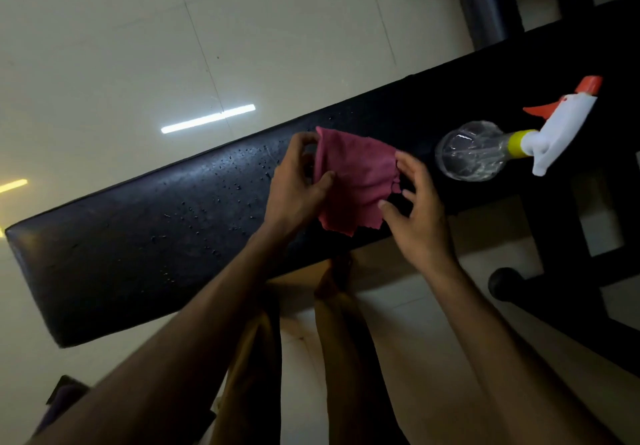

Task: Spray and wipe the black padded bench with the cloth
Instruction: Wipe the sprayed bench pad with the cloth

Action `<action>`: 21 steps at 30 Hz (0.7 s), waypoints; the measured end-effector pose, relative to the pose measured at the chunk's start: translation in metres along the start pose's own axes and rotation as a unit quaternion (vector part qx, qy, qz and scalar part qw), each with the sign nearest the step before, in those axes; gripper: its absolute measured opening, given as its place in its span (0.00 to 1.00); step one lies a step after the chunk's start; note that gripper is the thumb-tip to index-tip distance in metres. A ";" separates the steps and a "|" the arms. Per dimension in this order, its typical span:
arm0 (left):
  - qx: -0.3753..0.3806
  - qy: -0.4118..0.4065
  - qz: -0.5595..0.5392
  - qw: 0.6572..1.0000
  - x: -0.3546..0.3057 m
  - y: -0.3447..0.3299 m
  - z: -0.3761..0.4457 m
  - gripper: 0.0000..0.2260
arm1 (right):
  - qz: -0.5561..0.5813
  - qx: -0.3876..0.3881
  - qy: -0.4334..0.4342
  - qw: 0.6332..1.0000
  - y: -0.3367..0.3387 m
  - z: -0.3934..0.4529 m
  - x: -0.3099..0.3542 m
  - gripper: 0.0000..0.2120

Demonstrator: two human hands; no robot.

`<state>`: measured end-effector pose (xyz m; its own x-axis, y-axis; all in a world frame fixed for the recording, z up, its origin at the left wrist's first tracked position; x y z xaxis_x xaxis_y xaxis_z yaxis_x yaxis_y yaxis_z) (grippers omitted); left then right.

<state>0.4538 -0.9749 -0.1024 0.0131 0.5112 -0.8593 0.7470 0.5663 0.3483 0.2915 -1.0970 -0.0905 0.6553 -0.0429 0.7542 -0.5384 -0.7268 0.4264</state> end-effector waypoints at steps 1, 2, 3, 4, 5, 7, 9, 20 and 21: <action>0.001 -0.007 -0.009 1.000 -0.001 0.002 -0.005 0.19 | -0.026 0.032 0.014 0.999 -0.008 0.011 0.011 0.41; 0.002 -0.013 -0.015 1.000 -0.002 0.005 -0.010 0.20 | -0.058 0.064 0.020 0.996 -0.017 0.021 0.019 0.45; 0.003 -0.019 -0.020 1.000 -0.002 0.009 -0.016 0.19 | -0.094 0.099 0.019 0.990 -0.026 0.031 0.025 0.49; 0.007 -0.022 -0.025 0.999 -0.002 0.012 -0.020 0.19 | -0.130 0.135 0.016 0.982 -0.036 0.040 0.029 0.50; 0.013 -0.023 -0.032 0.999 0.000 0.015 -0.025 0.19 | -0.161 0.170 0.016 0.972 -0.047 0.047 0.034 0.49; 0.019 -0.024 -0.050 0.998 0.002 0.027 -0.031 0.19 | -0.188 0.224 0.024 0.956 -0.068 0.058 0.042 0.39; 0.016 -0.027 -0.058 0.998 0.004 0.043 -0.034 0.20 | -0.217 0.255 0.032 0.942 -0.084 0.061 0.051 0.24; -0.152 0.062 -0.064 0.984 0.071 0.174 -0.033 0.24 | -0.252 0.050 0.144 0.956 -0.152 0.038 0.150 0.27; -0.169 0.069 -0.036 0.983 0.083 0.184 -0.032 0.25 | -0.279 0.036 0.156 0.947 -0.165 0.036 0.150 0.30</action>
<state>0.5708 -0.8079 -0.0977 -0.1402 0.5317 -0.8352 0.4797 0.7744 0.4125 0.4970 -1.0081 -0.0656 0.6322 0.5587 0.5368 -0.1088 -0.6219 0.7755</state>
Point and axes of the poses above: each hand's wrist, its own z-axis towards the middle knuckle, its own y-axis out of the back of the hand, x = y × z, the point moved 9 cm from there along z, towards the middle knuckle, and after that the axes turned 6 degrees about -y, right-handed, at the moved point
